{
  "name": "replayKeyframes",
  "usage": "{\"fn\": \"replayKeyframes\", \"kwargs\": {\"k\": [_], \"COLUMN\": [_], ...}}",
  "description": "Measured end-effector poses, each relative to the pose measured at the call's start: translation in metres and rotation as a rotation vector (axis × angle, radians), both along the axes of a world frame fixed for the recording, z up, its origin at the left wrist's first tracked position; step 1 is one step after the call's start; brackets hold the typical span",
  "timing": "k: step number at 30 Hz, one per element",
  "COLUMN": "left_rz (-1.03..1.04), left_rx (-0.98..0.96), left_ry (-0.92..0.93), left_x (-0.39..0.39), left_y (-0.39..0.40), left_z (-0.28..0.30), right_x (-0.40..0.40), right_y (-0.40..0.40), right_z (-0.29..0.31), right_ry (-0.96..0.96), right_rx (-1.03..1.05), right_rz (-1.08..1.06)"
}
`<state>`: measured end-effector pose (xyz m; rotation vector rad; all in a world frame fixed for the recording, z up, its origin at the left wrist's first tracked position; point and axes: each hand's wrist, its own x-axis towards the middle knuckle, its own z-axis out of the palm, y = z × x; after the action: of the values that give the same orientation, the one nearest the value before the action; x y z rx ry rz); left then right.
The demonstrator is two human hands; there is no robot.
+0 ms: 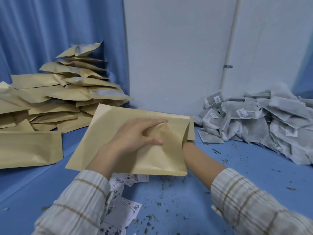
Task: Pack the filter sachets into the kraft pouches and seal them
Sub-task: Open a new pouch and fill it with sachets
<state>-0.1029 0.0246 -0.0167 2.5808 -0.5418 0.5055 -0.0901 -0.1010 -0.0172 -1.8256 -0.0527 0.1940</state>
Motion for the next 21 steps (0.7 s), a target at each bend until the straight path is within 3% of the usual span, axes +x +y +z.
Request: {"fn": "replayKeyframes", "kwargs": {"k": [1, 2, 4, 6, 7, 11, 16, 21], "left_rz": [0.019, 0.033, 0.025, 0.017, 0.019, 0.055, 0.067, 0.011], "left_rx": [0.007, 0.013, 0.002, -0.025, -0.033, -0.057, 0.035, -0.147], "left_ry": [-0.023, -0.05, -0.079, -0.051, -0.035, 0.005, 0.094, 0.146], "left_x": [0.004, 0.008, 0.016, 0.027, 0.033, 0.065, 0.113, 0.143], "left_y": [-0.003, -0.006, -0.016, -0.027, -0.033, -0.052, -0.064, -0.069], "left_z": [-0.002, -0.003, -0.005, -0.006, -0.007, -0.013, -0.024, -0.038], "right_x": [-0.003, 0.01, 0.039, 0.054, 0.063, 0.084, 0.131, 0.17], "right_y": [-0.033, -0.039, -0.077, -0.081, -0.089, -0.13, -0.161, -0.176], "right_z": [0.0, -0.007, -0.026, -0.047, -0.057, -0.075, -0.106, -0.137], "right_ry": [0.065, -0.011, -0.152, -0.475, -0.603, -0.779, -0.671, -0.443], "right_rx": [0.057, 0.006, -0.079, -0.369, -0.408, -0.212, -0.467, -0.811], "right_rz": [0.128, 0.023, 0.108, 0.172, 0.168, 0.027, -0.2, -0.256]}}
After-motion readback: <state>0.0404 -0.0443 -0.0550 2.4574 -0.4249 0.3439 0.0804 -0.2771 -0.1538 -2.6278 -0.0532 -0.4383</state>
